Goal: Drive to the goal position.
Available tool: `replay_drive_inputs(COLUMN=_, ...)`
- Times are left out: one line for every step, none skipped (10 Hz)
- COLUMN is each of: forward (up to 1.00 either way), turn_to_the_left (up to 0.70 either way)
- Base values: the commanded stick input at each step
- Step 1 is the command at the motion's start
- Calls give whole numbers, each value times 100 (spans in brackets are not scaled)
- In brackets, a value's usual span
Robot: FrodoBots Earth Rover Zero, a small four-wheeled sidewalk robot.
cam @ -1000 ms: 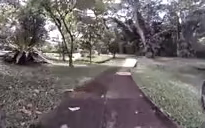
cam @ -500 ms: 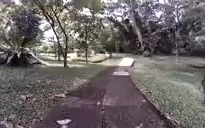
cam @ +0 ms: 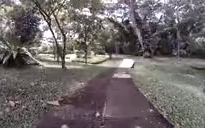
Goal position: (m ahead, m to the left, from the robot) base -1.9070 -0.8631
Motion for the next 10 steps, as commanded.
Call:
replay_drive_inputs(forward=50, turn_to_the_left=0)
replay_drive_inputs(forward=50, turn_to_the_left=0)
replay_drive_inputs(forward=50, turn_to_the_left=-32)
replay_drive_inputs(forward=50, turn_to_the_left=-35)
replay_drive_inputs(forward=50, turn_to_the_left=-9)
replay_drive_inputs(forward=50, turn_to_the_left=0)
replay_drive_inputs(forward=50, turn_to_the_left=0)
replay_drive_inputs(forward=50, turn_to_the_left=0)
replay_drive_inputs(forward=50, turn_to_the_left=0)
replay_drive_inputs(forward=50, turn_to_the_left=0)
